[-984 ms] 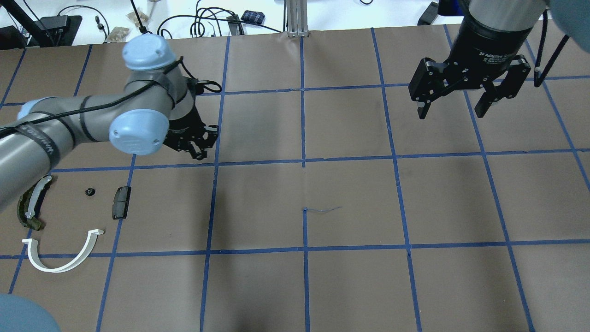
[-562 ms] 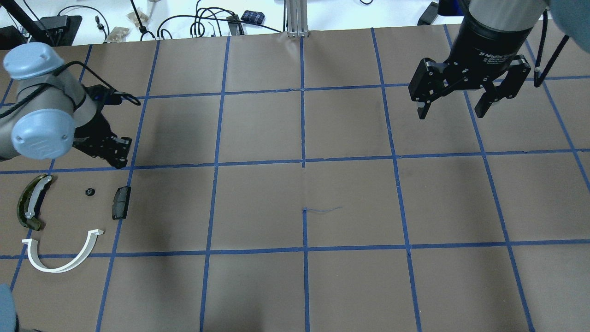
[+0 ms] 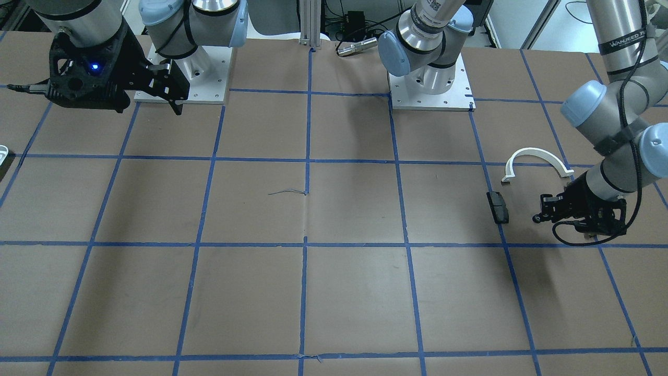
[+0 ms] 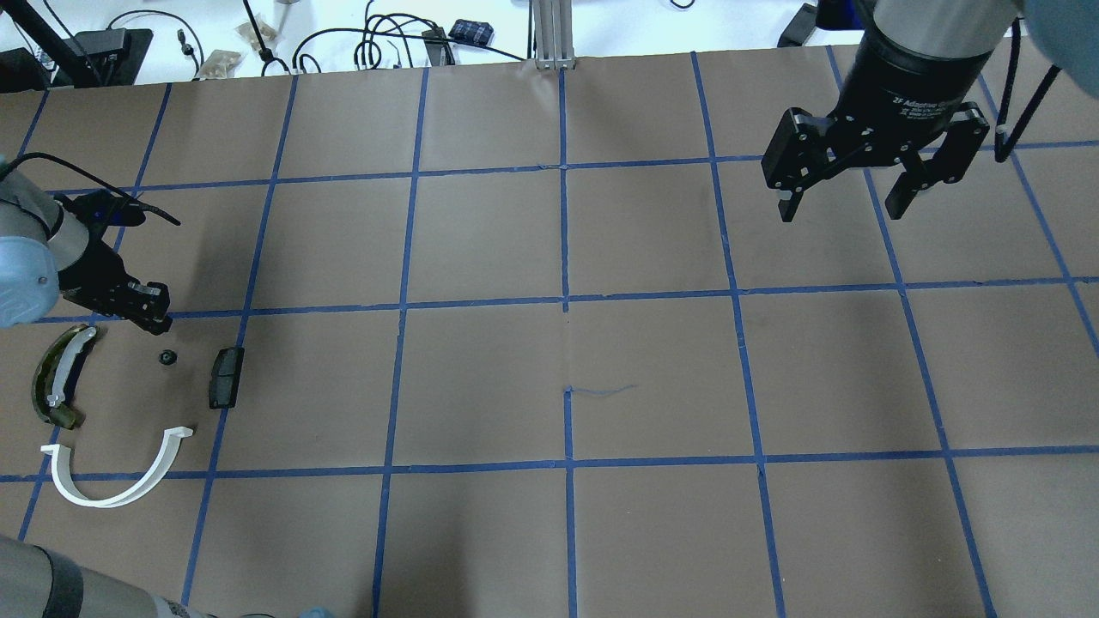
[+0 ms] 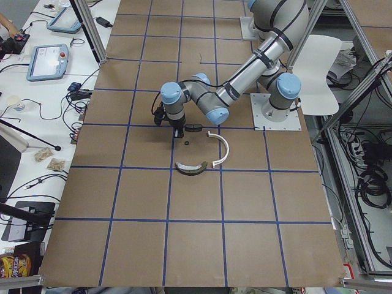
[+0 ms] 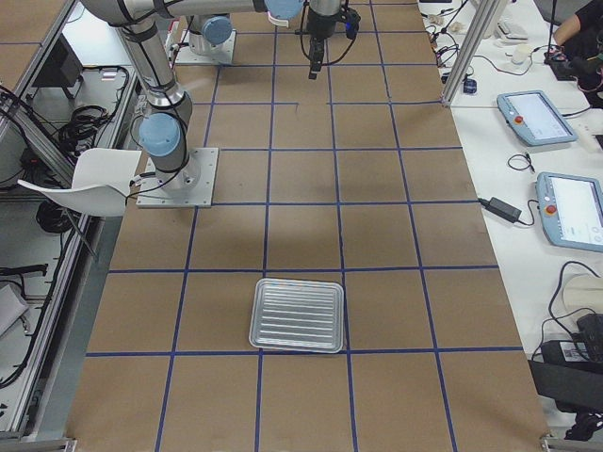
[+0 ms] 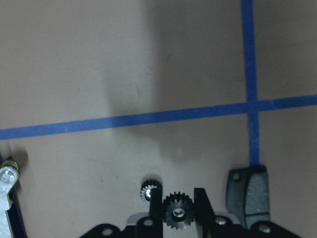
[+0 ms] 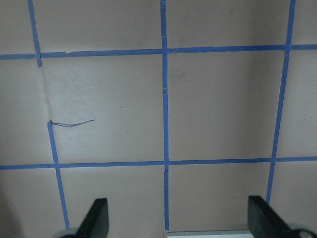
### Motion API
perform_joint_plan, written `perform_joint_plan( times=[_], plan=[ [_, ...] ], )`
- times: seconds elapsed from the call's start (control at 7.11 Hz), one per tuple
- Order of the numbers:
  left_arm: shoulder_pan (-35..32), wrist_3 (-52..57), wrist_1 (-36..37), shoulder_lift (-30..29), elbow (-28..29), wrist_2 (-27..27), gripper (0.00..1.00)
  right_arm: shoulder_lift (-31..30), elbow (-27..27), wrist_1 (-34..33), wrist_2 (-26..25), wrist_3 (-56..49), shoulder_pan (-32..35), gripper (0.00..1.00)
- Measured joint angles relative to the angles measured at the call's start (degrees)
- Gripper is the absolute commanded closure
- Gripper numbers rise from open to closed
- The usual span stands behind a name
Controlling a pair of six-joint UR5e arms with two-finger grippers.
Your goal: Place bearing gear from tray to pile
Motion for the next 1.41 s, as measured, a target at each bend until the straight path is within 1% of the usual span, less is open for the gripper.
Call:
perform_joint_plan(
  times=[0.42, 0.84, 1.27, 1.41],
  plan=[
    [-0.3, -0.4, 0.7, -0.7, -2.7, -2.1, 0.86, 0.0, 0.0, 0.0, -0.1, 0.0, 0.0, 0.00],
    [-0.3, -1.3, 0.7, -0.2, -3.4, -1.5, 0.86, 0.0, 0.0, 0.0, -0.1, 0.1, -0.1, 0.00],
    [-0.1, -1.7, 0.6, -0.7, -3.6, -0.4, 0.78, 0.0, 0.0, 0.2, 0.0, 0.6, -0.1, 0.00],
    [0.0, -1.7, 0.7, -0.8, -3.6, 0.4, 0.70, 0.0, 0.0, 0.2, 0.1, 0.6, -0.1, 0.00]
  ],
)
